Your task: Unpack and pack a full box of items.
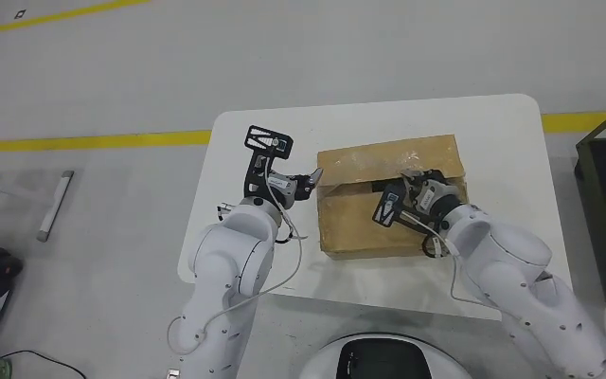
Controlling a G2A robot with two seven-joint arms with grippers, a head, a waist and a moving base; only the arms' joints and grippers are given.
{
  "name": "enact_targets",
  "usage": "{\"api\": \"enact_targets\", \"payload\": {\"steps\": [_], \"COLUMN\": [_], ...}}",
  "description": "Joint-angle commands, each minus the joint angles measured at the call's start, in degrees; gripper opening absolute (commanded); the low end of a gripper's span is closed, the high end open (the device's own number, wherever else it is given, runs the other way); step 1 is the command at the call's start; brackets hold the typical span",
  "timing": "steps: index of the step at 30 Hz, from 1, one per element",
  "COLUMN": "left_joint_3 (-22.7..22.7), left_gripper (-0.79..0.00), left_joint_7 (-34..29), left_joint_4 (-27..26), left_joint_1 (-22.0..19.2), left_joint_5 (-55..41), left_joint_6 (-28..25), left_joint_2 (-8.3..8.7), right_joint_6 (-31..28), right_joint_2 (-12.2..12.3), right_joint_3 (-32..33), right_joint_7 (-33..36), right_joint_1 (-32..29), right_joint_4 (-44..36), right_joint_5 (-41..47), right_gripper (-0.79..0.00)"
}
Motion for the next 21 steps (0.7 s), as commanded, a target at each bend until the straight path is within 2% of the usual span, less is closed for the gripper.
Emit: {"api": "enact_targets", "payload": {"steps": [1, 4, 6, 9, 10, 16, 17, 18, 19, 21], "left_joint_3": [0.00, 0.00, 0.00, 0.00, 0.00, 0.00, 0.00, 0.00, 0.00, 0.00], "left_gripper": [0.000, 0.000, 0.000, 0.000, 0.000, 0.000, 0.000, 0.000, 0.000, 0.000], "left_joint_7": [0.00, 0.00, 0.00, 0.00, 0.00, 0.00, 0.00, 0.00, 0.00, 0.00], "left_joint_4": [0.00, 0.00, 0.00, 0.00, 0.00, 0.00, 0.00, 0.00, 0.00, 0.00], "left_joint_1": [0.00, 0.00, 0.00, 0.00, 0.00, 0.00, 0.00, 0.00, 0.00, 0.00], "left_joint_5": [0.00, 0.00, 0.00, 0.00, 0.00, 0.00, 0.00, 0.00, 0.00, 0.00], "left_joint_6": [0.00, 0.00, 0.00, 0.00, 0.00, 0.00, 0.00, 0.00, 0.00, 0.00], "left_joint_2": [0.00, 0.00, 0.00, 0.00, 0.00, 0.00, 0.00, 0.00, 0.00, 0.00], "right_joint_6": [-0.40, -1.24, -1.76, -2.94, -3.70, -6.37, -6.87, -7.60, -8.20, -8.63], "right_joint_2": [0.02, 0.05, 0.05, 0.04, 0.07, 0.24, 0.29, 0.37, 0.44, 0.54], "right_joint_3": [0.34, 1.00, 1.36, 2.25, 2.61, 6.77, 7.74, 8.62, 9.44, 11.09], "right_joint_7": [0.18, 0.35, 0.37, 0.29, 0.27, -0.82, -0.71, -0.72, -0.78, -0.65], "right_joint_1": [-0.48, -1.20, -1.50, -2.13, -2.37, -4.58, -4.85, -5.01, -5.24, -5.60], "right_joint_4": [-0.79, -1.67, -1.94, -2.59, -2.99, -5.10, -5.43, -5.87, -6.11, -6.23], "right_joint_5": [0.10, 0.69, 1.16, 3.44, 4.16, 12.65, 14.20, 15.24, 16.32, 18.71], "right_gripper": [-0.785, -0.785, -0.653, -0.610, -0.551, -0.502, -0.523, -0.677, -0.785, -0.785]}}
